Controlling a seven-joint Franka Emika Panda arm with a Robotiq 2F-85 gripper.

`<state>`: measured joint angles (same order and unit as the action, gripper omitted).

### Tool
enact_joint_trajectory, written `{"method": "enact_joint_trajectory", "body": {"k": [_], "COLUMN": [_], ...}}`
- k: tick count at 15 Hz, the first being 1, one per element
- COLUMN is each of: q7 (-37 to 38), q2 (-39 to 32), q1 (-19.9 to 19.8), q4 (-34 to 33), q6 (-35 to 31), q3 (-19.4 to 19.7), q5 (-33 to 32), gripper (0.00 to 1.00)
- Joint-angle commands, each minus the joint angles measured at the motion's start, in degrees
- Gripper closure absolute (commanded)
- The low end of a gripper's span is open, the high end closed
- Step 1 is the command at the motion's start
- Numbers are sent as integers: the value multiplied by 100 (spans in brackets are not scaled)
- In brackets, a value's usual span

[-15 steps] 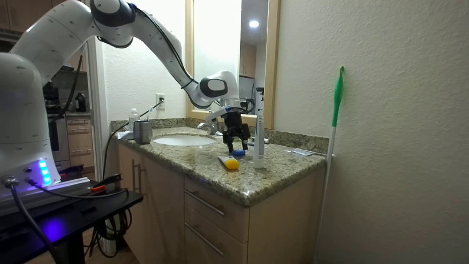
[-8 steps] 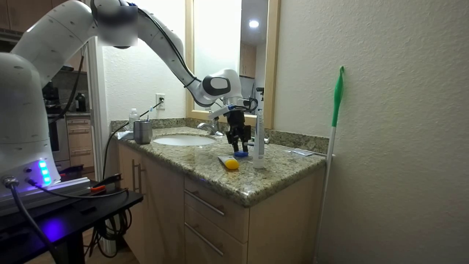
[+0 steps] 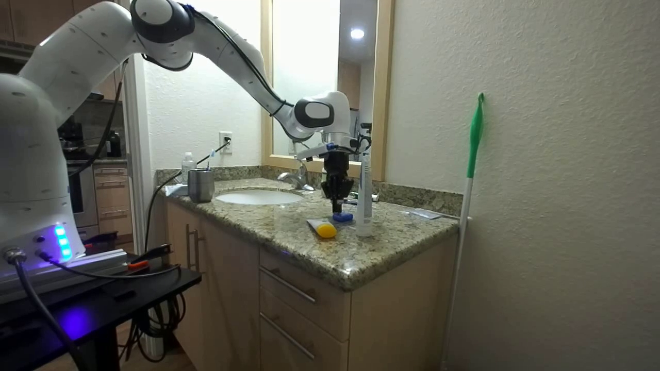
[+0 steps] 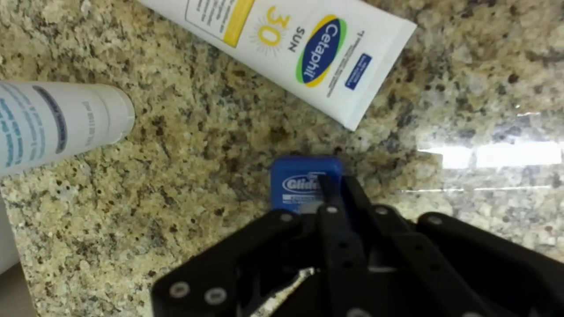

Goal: Move the dental floss from the right to the left side of the counter

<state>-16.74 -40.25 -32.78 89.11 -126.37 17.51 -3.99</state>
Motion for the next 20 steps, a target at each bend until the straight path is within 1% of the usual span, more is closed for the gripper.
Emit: {"method": "enact_joint_trajectory", "body": {"k": [1, 2, 5, 6, 7, 8, 10, 11, 12, 14, 16, 17, 18, 20], "q7": [8, 1, -5, -16, 50, 55, 54, -504, -1034, -1601, -2186, -1654, -1864, -2012], "q2": [-263, -181, 46, 43, -1, -89, -90, 63, 171, 120, 2, -42, -50, -61], "q1": [-252, -275, -323, -350, -297, -333, -329, -475, -603, -678, -814, -668, -721, -766], "q4": [-550, -486, -170, -162, -194, -388, -384, -310, -225, -208, -362, -385, -384, -384], "q6": [297, 189, -345, -446, -428, -228, -251, -120, -163, -208, 16, -152, -113, -101], "q3": [-91, -85, -29, -20, -52, -47, -59, -219, -351, -411, -508, -379, -413, -446], "q5": [140, 134, 24, 0, -13, -10, -8, 38, 51, -76, -174, -129, -134, -141], "gripper": [64, 59, 37, 31, 23, 42, 28, 2, 6, 0, 0, 0, 0, 0]}}
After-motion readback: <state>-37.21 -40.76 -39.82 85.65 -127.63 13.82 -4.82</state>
